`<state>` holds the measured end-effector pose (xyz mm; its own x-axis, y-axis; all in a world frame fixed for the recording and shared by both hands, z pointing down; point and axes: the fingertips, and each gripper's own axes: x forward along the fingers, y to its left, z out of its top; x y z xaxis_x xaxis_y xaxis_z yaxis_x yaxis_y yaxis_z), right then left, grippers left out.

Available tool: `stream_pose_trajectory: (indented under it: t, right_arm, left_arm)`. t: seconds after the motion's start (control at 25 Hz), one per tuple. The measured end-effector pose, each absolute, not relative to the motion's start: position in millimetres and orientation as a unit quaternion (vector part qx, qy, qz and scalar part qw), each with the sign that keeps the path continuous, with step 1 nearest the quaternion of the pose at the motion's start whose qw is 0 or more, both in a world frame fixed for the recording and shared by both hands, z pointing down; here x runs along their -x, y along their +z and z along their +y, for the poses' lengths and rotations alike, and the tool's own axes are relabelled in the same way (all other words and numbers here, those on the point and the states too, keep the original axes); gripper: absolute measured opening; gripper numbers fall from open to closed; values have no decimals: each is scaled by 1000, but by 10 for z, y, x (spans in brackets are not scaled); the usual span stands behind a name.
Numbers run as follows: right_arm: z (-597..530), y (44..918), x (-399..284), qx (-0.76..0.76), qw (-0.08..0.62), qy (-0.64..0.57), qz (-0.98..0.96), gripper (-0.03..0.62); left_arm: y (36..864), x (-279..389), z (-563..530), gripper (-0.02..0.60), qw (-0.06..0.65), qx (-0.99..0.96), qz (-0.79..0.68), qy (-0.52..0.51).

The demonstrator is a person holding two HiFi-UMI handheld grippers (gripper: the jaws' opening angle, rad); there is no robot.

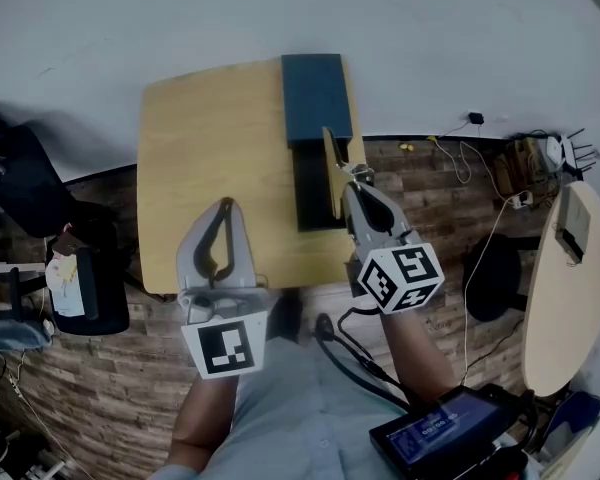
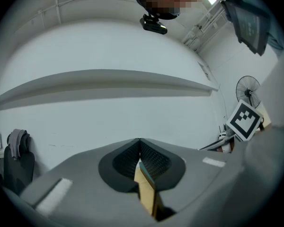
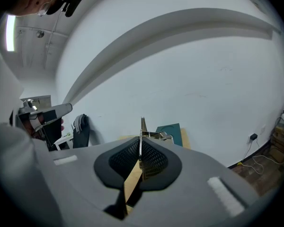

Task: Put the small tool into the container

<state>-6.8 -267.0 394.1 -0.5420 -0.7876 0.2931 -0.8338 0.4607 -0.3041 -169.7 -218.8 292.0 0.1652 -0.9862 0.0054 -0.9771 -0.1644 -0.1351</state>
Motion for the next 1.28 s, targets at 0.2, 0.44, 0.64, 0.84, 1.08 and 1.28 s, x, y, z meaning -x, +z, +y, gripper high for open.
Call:
stream_pose_trajectory:
  t: [0.2, 0.44, 0.64, 0.84, 1.08, 1.28]
  right_arm:
    - [-2804, 4156, 84, -481, 69, 219, -846, 6]
    - [-2916, 4356, 86, -484, 80, 233, -840, 6]
    - [-2979, 4520, 102, -485, 91, 241, -836, 6]
    - [-3018, 4664, 113, -484, 96, 251, -833, 6]
    - [-3057, 4832, 93, -489, 107, 262, -825, 6]
    - [-3091, 4942, 58, -495, 110, 268, -819, 6]
  left_arm:
    - [3071, 1750, -2366, 12, 38, 763, 643, -53]
    - [3186, 1785, -2527, 12, 32, 763, 643, -62]
    - [3278, 1792, -2643, 12, 27, 763, 642, -70]
    - [3370, 1785, -2721, 12, 21, 764, 641, -79]
    - [3438, 1801, -2815, 12, 16, 762, 641, -88]
    - [3484, 1783, -2883, 12, 14, 764, 638, -91]
